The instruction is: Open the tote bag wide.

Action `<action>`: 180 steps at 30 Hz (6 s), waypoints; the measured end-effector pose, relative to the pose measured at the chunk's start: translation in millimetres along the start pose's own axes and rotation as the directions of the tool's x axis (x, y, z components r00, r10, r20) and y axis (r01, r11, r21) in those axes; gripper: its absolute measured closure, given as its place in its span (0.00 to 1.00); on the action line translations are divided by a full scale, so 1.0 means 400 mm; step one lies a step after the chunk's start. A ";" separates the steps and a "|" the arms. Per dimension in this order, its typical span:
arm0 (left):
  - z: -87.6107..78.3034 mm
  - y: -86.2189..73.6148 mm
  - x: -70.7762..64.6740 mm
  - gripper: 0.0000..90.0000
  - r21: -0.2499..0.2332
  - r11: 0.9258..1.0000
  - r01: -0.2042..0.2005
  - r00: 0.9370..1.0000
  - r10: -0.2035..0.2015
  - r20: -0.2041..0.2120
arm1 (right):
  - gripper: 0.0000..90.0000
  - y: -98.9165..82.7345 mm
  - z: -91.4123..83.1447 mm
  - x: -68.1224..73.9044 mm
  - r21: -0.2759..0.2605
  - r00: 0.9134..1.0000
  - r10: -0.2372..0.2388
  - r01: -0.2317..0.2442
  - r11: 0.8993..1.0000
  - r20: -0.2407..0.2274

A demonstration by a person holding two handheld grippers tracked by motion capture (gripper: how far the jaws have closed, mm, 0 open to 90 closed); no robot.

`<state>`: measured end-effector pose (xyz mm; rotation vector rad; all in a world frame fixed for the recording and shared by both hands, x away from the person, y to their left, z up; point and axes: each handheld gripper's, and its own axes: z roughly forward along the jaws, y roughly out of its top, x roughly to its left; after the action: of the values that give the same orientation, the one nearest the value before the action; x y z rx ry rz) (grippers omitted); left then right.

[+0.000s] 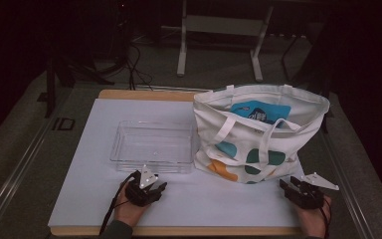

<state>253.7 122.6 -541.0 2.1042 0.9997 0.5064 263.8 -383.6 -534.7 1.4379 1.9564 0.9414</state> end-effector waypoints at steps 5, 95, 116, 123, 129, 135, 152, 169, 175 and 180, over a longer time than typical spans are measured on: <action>-0.003 -0.001 0.002 0.62 -0.016 1.000 0.003 1.000 -0.003 0.014 | 0.58 0.001 -0.002 0.001 -0.003 1.000 -0.004 0.004 1.000 -0.001; 0.085 0.504 0.092 0.65 -0.093 0.992 -0.085 0.954 0.108 0.279 | 0.98 0.226 -0.107 0.002 -0.133 0.941 0.049 -0.099 0.986 -0.335; 0.018 0.543 0.050 0.96 -0.151 0.973 -0.177 0.946 0.210 0.246 | 0.99 0.193 -0.163 0.007 -0.171 0.955 0.012 -0.065 0.983 -0.297; 0.001 0.533 0.036 0.96 -0.146 0.966 -0.213 0.938 0.244 0.245 | 0.99 0.175 -0.178 0.015 -0.173 0.954 0.003 -0.057 0.983 -0.300; 0.004 0.517 0.029 0.96 -0.147 0.969 -0.197 0.935 0.231 0.269 | 0.99 0.155 -0.181 0.018 -0.163 0.952 0.004 -0.057 0.985 -0.305; 0.011 0.502 0.024 0.96 -0.139 0.971 -0.195 0.932 0.227 0.283 | 0.99 0.139 -0.178 0.022 -0.150 0.952 0.000 -0.049 0.987 -0.306; 0.054 0.455 0.003 0.96 -0.099 0.976 -0.195 0.921 0.217 0.324 | 0.99 0.095 -0.150 0.035 -0.086 0.952 -0.007 -0.020 0.996 -0.305; 0.094 0.438 -0.019 0.96 -0.045 0.972 -0.232 0.922 0.235 0.308 | 0.99 0.063 -0.096 0.041 0.000 0.955 0.019 -0.020 1.000 -0.295; 0.101 0.435 -0.023 0.96 -0.014 0.965 -0.261 0.925 0.254 0.284 | 0.99 0.055 -0.092 0.042 0.027 0.958 0.026 -0.019 0.999 -0.287; 0.122 0.418 -0.008 0.96 0.028 0.968 -0.251 0.931 0.234 0.280 | 0.99 0.040 -0.079 0.039 0.074 0.966 0.031 -0.012 0.997 -0.255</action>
<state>364.0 27.2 -445.7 2.2937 0.6081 0.2920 244.7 -372.8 -502.8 1.4387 2.1836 1.1261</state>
